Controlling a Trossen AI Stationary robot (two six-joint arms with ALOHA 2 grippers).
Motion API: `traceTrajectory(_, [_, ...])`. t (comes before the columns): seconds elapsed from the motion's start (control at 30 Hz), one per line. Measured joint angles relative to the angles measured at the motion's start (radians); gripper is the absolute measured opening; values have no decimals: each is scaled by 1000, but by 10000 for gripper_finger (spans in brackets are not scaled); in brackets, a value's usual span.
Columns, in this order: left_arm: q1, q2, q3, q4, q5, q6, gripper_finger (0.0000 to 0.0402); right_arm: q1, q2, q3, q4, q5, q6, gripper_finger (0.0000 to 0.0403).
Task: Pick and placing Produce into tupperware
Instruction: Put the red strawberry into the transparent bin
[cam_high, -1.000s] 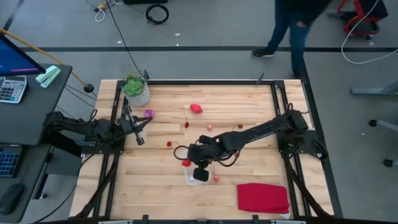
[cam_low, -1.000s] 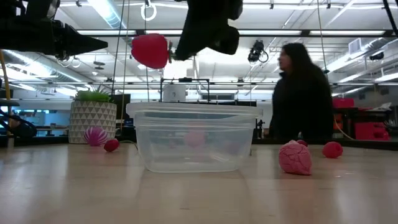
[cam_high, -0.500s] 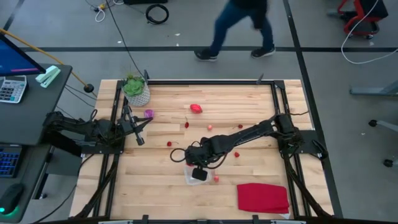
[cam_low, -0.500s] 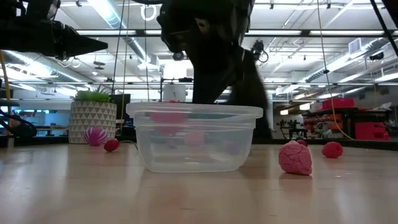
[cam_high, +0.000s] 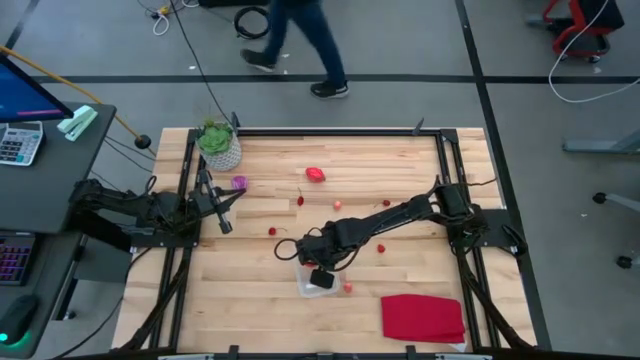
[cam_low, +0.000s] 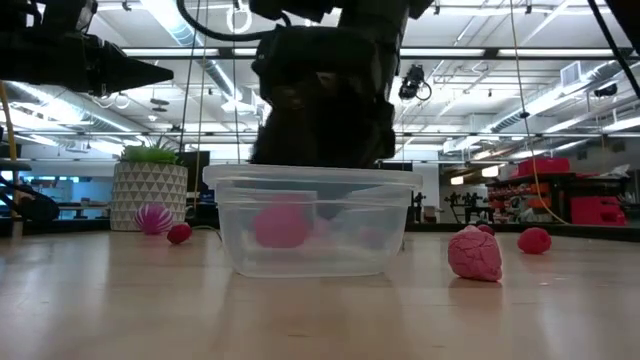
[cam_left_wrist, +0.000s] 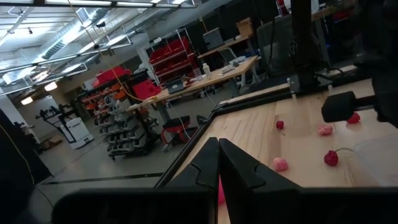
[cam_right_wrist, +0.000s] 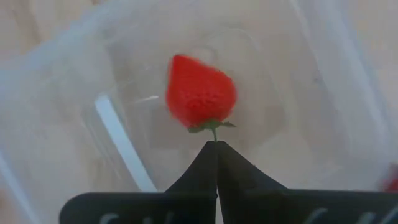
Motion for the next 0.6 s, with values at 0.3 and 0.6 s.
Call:
traceTrajectory(0.3, [0, 0, 0, -9, 0, 0, 22, -3, 17, 1, 14, -12, -16, 15])
traceTrajectory(0.6, [0, 0, 0, -10, 0, 0, 12, -23, 16, 1, 26, -21, -51, 68])
